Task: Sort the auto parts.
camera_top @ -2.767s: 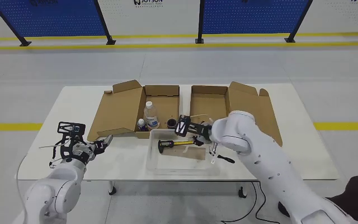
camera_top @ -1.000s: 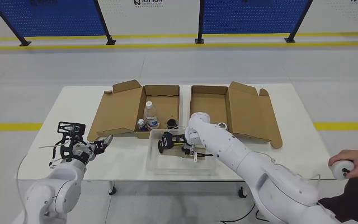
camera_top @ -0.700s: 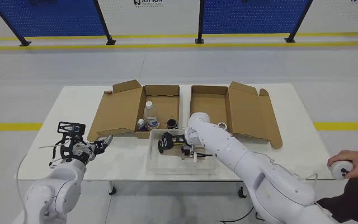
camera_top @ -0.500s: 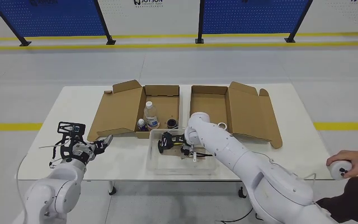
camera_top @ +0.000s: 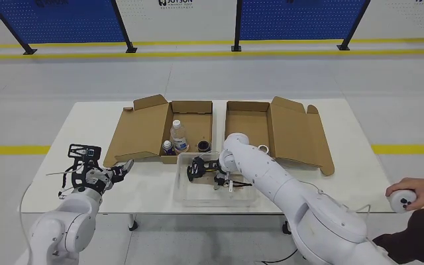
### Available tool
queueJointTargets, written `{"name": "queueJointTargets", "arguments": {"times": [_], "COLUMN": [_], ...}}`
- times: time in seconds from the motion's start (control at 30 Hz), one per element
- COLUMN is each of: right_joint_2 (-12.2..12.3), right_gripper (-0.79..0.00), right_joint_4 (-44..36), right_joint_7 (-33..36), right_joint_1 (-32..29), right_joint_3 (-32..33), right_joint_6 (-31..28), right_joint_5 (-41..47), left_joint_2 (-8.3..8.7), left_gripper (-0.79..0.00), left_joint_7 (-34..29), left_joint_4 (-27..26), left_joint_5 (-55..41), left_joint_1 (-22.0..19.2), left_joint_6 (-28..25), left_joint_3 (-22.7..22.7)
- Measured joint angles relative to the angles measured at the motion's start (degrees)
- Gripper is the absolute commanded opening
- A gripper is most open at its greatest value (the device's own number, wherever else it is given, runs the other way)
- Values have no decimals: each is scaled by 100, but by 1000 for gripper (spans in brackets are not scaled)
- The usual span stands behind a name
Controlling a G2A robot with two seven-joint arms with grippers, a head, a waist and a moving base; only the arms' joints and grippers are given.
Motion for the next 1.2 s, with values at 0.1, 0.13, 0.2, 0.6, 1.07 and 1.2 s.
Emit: {"name": "queueJointTargets", "arguments": {"times": [0.1,0.13,0.2,0.6,1.07,1.2], "right_joint_2": [-28,-37,-51,-97,-230,-276], "right_gripper": [-206,-212,-212,-86,-132,-182], "right_joint_4": [65,94,149,358,602,672], "right_joint_7": [-11,-18,-26,-101,-6,113], "right_joint_1": [8,14,25,71,69,92], "right_joint_3": [14,26,49,75,85,113], "right_joint_6": [-61,-92,-124,-104,-318,-479], "right_joint_5": [33,61,101,3,82,220], "left_joint_2": [0,0,0,0,0,0], "left_gripper": [0,0,0,0,0,0], "left_joint_7": [0,0,0,0,0,0], "left_joint_4": [0,0,0,0,0,0], "left_joint_5": [0,0,0,0,0,0], "left_joint_1": [0,0,0,0,0,0], "left_joint_6": [0,0,0,0,0,0], "left_joint_3": [0,0,0,0,0,0]}}
